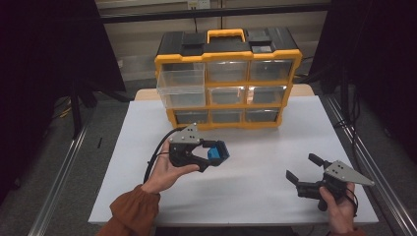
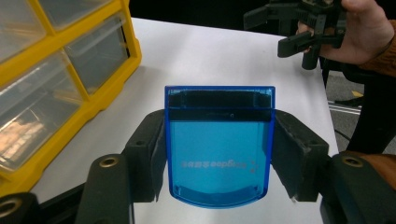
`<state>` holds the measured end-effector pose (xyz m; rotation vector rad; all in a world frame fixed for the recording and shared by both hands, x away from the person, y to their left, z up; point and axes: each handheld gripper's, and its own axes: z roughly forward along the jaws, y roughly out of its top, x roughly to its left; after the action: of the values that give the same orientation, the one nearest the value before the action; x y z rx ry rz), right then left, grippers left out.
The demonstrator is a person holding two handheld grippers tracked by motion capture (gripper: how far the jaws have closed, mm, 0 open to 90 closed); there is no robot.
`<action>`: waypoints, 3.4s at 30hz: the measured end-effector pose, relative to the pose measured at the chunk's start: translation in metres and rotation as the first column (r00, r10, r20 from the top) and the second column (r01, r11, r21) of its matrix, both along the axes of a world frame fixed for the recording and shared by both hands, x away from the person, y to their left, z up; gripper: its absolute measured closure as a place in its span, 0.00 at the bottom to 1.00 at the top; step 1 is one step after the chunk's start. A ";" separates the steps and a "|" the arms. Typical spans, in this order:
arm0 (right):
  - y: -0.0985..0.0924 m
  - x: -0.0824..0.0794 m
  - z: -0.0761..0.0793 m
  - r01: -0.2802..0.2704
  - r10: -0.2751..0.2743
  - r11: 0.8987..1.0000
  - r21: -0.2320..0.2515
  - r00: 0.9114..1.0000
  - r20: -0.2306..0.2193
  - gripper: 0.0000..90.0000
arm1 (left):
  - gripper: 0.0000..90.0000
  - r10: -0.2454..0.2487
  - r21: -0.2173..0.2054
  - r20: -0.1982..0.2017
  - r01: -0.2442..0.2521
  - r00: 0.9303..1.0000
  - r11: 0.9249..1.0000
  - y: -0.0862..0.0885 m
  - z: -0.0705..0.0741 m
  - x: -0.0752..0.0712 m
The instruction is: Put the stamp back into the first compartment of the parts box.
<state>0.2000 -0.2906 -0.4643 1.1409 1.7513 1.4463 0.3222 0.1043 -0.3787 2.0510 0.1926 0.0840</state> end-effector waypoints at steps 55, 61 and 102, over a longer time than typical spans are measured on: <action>-0.002 0.000 0.000 0.006 -0.006 1.000 0.004 1.000 0.005 0.00 | 0.46 0.132 -0.034 0.096 -0.130 0.987 0.991 0.062 0.117 0.022; -0.002 0.000 0.000 0.005 -0.005 1.000 0.004 1.000 0.006 0.00 | 0.46 0.151 -0.033 0.107 -0.148 0.983 0.988 0.069 0.134 0.030; -0.002 0.000 0.000 0.004 -0.004 1.000 0.010 1.000 0.003 0.00 | 0.46 0.247 0.146 0.134 -0.266 0.960 0.953 0.075 0.202 0.083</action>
<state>0.1998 -0.2925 -0.4643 1.1466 1.7404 1.4556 0.4056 0.1798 -0.1768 2.1665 0.3920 0.3893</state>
